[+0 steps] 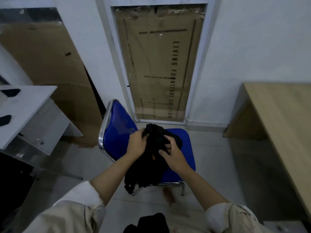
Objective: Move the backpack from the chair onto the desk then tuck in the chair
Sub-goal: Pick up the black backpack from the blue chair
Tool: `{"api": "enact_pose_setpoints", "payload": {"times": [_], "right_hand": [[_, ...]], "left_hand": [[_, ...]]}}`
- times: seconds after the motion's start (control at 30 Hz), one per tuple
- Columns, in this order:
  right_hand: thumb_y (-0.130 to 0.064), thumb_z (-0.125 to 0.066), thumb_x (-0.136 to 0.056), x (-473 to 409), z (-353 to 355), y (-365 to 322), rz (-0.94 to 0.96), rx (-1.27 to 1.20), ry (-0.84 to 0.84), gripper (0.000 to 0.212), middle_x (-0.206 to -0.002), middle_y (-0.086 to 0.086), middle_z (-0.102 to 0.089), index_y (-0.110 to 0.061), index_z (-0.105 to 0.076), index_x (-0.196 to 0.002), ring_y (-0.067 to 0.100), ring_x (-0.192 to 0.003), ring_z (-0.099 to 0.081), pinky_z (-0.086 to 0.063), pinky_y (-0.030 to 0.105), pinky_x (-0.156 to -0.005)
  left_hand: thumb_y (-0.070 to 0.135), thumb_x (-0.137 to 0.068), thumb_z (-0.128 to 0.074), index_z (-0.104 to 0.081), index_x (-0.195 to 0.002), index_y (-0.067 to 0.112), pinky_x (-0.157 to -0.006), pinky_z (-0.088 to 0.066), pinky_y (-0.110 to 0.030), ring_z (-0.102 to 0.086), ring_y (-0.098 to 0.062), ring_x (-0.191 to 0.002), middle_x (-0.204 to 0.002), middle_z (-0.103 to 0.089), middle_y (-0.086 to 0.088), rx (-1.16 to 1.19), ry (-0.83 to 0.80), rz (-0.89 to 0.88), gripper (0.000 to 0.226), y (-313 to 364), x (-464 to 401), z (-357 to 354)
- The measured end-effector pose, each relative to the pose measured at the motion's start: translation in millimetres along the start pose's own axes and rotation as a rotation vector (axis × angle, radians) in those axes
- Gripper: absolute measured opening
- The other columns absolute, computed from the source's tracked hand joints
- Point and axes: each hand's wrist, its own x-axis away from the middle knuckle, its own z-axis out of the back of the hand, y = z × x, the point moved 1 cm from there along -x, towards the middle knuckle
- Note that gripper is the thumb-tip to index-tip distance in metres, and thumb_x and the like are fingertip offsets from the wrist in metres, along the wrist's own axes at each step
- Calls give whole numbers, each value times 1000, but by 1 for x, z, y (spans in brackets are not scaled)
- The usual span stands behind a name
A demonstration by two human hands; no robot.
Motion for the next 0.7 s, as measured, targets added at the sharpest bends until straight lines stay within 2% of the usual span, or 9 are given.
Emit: {"api": "enact_pose_setpoints", "payload": {"times": [0.1, 0.2, 0.23, 0.27, 0.33, 0.4, 0.5, 0.6, 0.7], "right_hand": [[-13, -64, -90, 37, 16, 19, 8, 8, 121, 70, -138, 10, -46, -23, -25, -147, 16, -124, -46, -43, 35, -106], [-9, -68, -85, 69, 33, 39, -5, -14, 249, 81, -139, 12, -43, -19, -20, -149, 24, -128, -44, -41, 42, -110], [-6, -70, -83, 81, 39, 45, -4, -26, 295, 80, -135, 10, -46, -18, -23, -147, 23, -126, -45, -44, 36, -107], [-3, -71, -81, 91, 44, 51, 9, -40, 337, 78, -126, 1, -49, -21, -27, -143, 18, -119, -46, -47, 22, -101], [1, -71, -78, 114, 59, 61, 20, -47, 410, 79, -111, -21, -42, -39, -25, -129, 0, -106, -40, -39, -2, -85], [-4, -71, -79, 131, 69, 68, -20, -23, 388, 83, -120, -16, -37, -44, -19, -130, -1, -113, -31, -30, 9, -97], [-8, -73, -81, 151, 92, 78, -97, -23, 403, 98, -147, 4, -30, -23, -7, -151, 22, -135, -29, -26, 33, -112], [-12, -73, -82, 168, 111, 84, -141, -71, 464, 105, -154, 10, -23, -25, 4, -152, 26, -141, -26, -27, 39, -117], [-17, -73, -83, 182, 134, 89, -107, -52, 525, 107, -158, 2, -15, -25, 8, -151, 24, -143, -19, -21, 37, -117]], "left_hand": [[6, -97, -48, -63, -111, 4, -79, -53, -35, -65, -26, -89, -101, -70, -17, -20, -72, -85, 21, 25, 11, -6], [7, -97, -47, -64, -104, 3, -75, -50, -32, -64, -31, -91, -98, -69, -19, -32, -123, -147, 18, 48, 24, -15], [7, -97, -47, -64, -103, 2, -77, -50, -33, -63, -31, -93, -100, -69, -19, -35, -139, -166, 18, 57, 28, -19], [6, -97, -47, -64, -105, 2, -81, -51, -36, -63, -30, -95, -102, -69, -18, -32, -155, -181, 19, 64, 31, -23], [5, -97, -47, -64, -110, 4, -84, -51, -37, -63, -29, -97, -106, -69, -17, -20, -205, -240, 21, 85, 35, -34], [5, -97, -48, -63, -112, 4, -83, -49, -34, -62, -27, -98, -108, -69, -15, -9, -228, -291, 22, 101, 35, -42], [4, -96, -49, -64, -111, 8, -77, -44, -24, -61, -21, -96, -106, -68, -6, 16, -255, -387, 22, 133, 37, -62], [3, -95, -49, -66, -104, 11, -60, -40, -4, -60, -14, -86, -96, -67, 0, 24, -273, -469, 21, 168, 41, -86], [3, -96, -48, -66, -101, 11, -61, -41, -4, -60, -15, -84, -93, -66, 1, 57, -308, -560, 20, 213, 46, -110]]}}
